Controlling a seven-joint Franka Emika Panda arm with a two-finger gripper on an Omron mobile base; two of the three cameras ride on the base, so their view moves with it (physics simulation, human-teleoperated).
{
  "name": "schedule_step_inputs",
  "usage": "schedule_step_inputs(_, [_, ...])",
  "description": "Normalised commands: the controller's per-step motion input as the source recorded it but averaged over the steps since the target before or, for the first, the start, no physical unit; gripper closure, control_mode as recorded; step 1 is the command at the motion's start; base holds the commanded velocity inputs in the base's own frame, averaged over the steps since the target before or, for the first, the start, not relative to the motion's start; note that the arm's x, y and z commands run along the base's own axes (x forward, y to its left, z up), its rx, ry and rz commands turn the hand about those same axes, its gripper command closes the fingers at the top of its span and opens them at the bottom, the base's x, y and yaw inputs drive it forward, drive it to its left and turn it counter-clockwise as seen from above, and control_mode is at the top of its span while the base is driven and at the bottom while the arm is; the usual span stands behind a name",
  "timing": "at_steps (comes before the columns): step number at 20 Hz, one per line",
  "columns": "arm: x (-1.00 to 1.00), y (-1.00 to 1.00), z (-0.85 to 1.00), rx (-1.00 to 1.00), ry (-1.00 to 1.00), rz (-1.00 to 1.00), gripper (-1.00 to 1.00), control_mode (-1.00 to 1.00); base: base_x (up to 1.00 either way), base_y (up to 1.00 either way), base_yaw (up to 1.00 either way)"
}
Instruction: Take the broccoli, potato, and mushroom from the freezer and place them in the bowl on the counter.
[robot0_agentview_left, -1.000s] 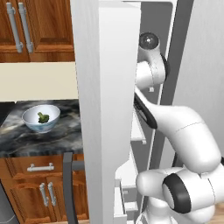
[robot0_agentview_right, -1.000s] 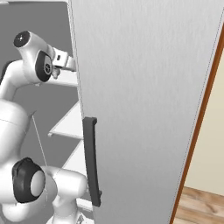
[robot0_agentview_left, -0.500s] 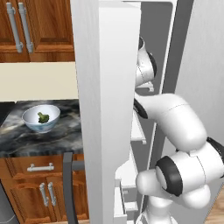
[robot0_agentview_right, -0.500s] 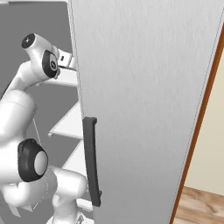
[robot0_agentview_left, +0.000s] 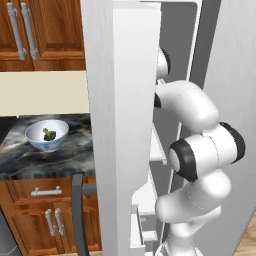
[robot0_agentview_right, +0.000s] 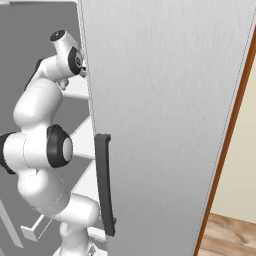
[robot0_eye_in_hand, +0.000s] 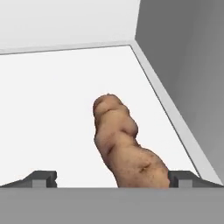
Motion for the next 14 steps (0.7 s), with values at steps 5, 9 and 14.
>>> schedule_step_inputs(5, [0.49, -0.15, -0.56, 0.01, 0.05, 0.00, -1.00, -1.00, 0.00, 0.00, 0.00])
schedule_step_inputs(9, [0.00, -0.31, -0.64, 0.00, 0.00, 0.00, 1.00, -1.00, 0.00, 0.00, 0.00])
schedule_step_inputs(14, [0.10, -0.04, -0.16, 0.00, -0.03, 0.00, 1.00, -1.00, 0.00, 0.00, 0.00])
